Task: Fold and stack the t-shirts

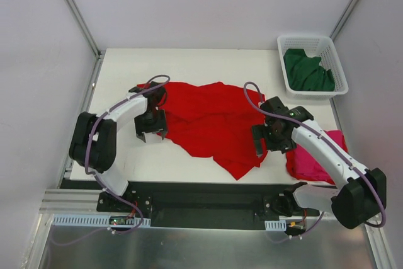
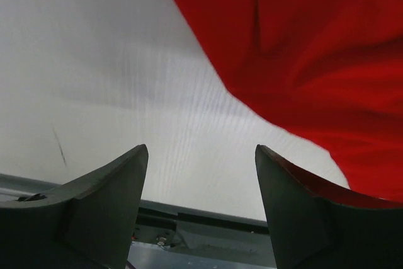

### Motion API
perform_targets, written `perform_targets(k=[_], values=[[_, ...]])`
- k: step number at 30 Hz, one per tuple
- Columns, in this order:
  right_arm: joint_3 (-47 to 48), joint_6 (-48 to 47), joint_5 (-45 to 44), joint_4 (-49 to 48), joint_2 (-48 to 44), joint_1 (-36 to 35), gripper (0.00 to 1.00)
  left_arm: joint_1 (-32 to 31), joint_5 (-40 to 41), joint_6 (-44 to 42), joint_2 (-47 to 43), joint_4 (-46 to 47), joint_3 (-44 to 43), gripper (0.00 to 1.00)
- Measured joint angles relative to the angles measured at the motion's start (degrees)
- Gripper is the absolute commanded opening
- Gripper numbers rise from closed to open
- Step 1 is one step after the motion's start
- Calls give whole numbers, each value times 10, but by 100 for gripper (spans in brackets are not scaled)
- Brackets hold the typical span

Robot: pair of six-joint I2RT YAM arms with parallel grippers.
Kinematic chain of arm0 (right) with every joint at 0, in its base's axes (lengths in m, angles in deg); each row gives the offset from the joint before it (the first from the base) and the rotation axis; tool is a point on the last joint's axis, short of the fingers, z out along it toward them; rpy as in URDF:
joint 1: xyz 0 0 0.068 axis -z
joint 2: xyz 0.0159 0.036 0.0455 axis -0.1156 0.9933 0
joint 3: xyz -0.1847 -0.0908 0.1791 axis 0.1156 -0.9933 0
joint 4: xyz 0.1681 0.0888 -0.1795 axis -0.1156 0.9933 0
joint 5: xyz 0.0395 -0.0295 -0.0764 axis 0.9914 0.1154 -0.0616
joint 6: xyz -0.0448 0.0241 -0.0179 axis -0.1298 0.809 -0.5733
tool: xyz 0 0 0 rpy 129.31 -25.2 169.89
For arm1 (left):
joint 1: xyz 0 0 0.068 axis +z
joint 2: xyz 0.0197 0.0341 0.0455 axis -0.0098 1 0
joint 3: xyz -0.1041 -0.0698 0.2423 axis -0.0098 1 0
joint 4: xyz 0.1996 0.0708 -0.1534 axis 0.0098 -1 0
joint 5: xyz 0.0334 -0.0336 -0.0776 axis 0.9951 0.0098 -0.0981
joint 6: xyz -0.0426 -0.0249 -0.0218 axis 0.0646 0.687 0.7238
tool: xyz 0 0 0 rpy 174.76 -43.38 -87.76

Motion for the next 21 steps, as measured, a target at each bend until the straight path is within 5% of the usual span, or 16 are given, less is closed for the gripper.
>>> perform_targets(k=[8, 11, 13, 21], values=[[4, -9, 0, 2, 0, 0, 96, 0, -1, -14, 111, 40, -68, 66], [4, -10, 0, 3, 0, 0, 96, 0, -2, -17, 129, 47, -85, 38], [4, -10, 0, 5, 0, 0, 96, 0, -6, -18, 139, 54, -88, 0], [4, -13, 0, 7, 0, 0, 96, 0, -20, -20, 127, 73, -61, 0]])
